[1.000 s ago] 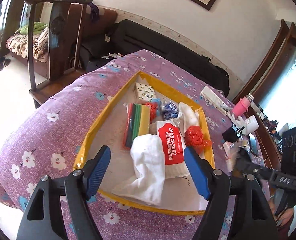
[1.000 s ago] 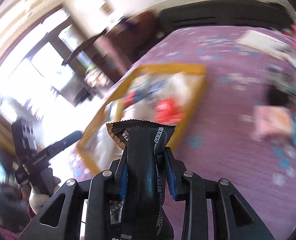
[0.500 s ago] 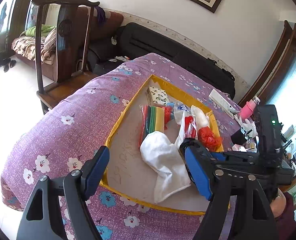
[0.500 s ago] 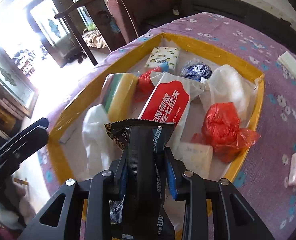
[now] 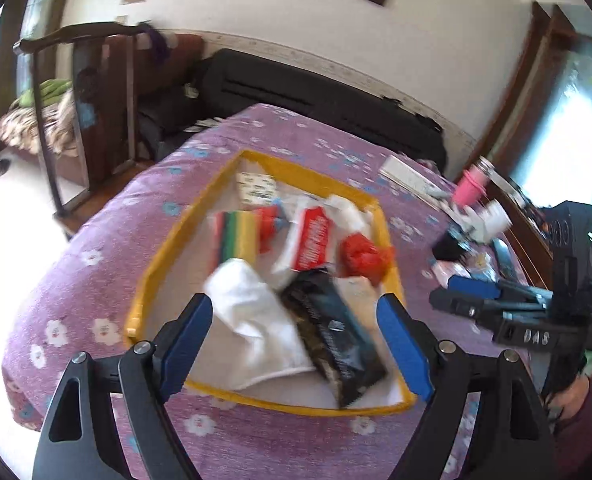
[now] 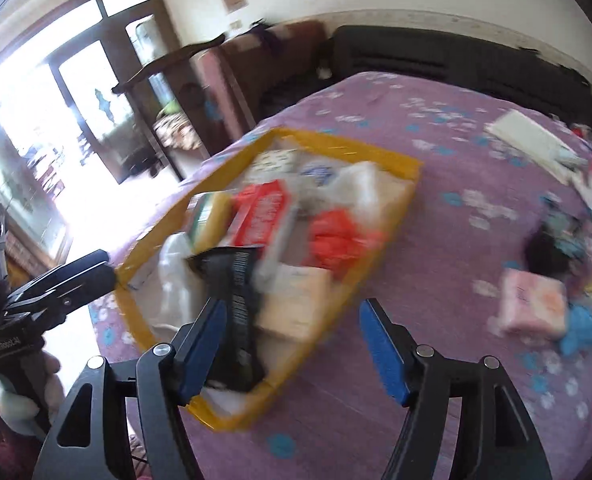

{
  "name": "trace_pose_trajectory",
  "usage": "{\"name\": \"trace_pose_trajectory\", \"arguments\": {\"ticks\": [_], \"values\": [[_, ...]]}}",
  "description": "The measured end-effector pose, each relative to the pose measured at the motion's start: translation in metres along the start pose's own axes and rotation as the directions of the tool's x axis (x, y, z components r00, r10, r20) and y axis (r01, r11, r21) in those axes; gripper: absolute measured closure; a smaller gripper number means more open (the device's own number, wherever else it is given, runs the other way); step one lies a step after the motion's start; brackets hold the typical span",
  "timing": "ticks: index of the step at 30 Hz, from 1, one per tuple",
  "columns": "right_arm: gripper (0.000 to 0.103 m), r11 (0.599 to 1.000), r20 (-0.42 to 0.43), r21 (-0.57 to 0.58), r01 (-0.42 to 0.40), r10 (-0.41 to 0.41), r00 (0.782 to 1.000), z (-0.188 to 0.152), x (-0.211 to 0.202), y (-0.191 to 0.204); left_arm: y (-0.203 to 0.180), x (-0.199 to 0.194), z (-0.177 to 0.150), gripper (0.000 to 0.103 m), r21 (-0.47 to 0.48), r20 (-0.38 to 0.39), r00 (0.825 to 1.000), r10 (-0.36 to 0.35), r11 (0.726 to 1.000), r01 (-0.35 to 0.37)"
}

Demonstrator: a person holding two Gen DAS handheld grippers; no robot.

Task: Organize soft objects
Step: 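Lower the white cloth and black pack into the yellow tray, release both, then grasp the pink rose tissue pack with the left gripper while the right grasps the blue scrubber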

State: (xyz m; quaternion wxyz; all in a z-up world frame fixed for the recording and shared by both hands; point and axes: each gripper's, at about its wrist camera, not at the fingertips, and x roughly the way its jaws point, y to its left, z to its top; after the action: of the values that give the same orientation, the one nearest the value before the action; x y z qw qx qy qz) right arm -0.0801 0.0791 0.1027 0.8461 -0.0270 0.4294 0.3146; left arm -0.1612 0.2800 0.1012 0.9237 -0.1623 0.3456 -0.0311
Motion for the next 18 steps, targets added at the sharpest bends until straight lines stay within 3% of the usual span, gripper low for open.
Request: {"name": "trace_pose_trajectory", "arguments": {"ticks": [3, 7, 10, 13, 18], "values": [[0.029, 0.991, 0.035, 0.098, 0.088, -0.092, 0.995, -0.015, -0.033, -0.057, -0.032, 0.008, 0.003, 0.019, 0.051, -0.044, 0.995, -0.088, 0.995, 0.09], [0.029, 0.931, 0.059, 0.328, 0.16, -0.19, 0.98, -0.037, -0.081, -0.156, -0.082, 0.028, 0.012, 0.019, 0.13, -0.111, 0.978, -0.174, 0.973, 0.188], [0.028, 0.884, 0.084, 0.428, 0.191, -0.249, 0.965, -0.048, -0.106, -0.21, -0.125, 0.051, 0.019, 0.019, 0.209, -0.158, 0.967, -0.199, 0.951, 0.23], [0.025, 0.848, 0.097, 0.479, 0.228, -0.309, 0.946, -0.053, -0.116, -0.243, -0.169, 0.084, 0.022, 0.019, 0.325, -0.19, 0.964, -0.185, 0.915, 0.24], [0.025, 0.815, 0.116, 0.549, 0.186, -0.295, 0.948, -0.054, -0.103, -0.281, -0.231, 0.142, 0.012, 0.019, 0.495, -0.247, 0.955, -0.165, 0.826, 0.27]]}}
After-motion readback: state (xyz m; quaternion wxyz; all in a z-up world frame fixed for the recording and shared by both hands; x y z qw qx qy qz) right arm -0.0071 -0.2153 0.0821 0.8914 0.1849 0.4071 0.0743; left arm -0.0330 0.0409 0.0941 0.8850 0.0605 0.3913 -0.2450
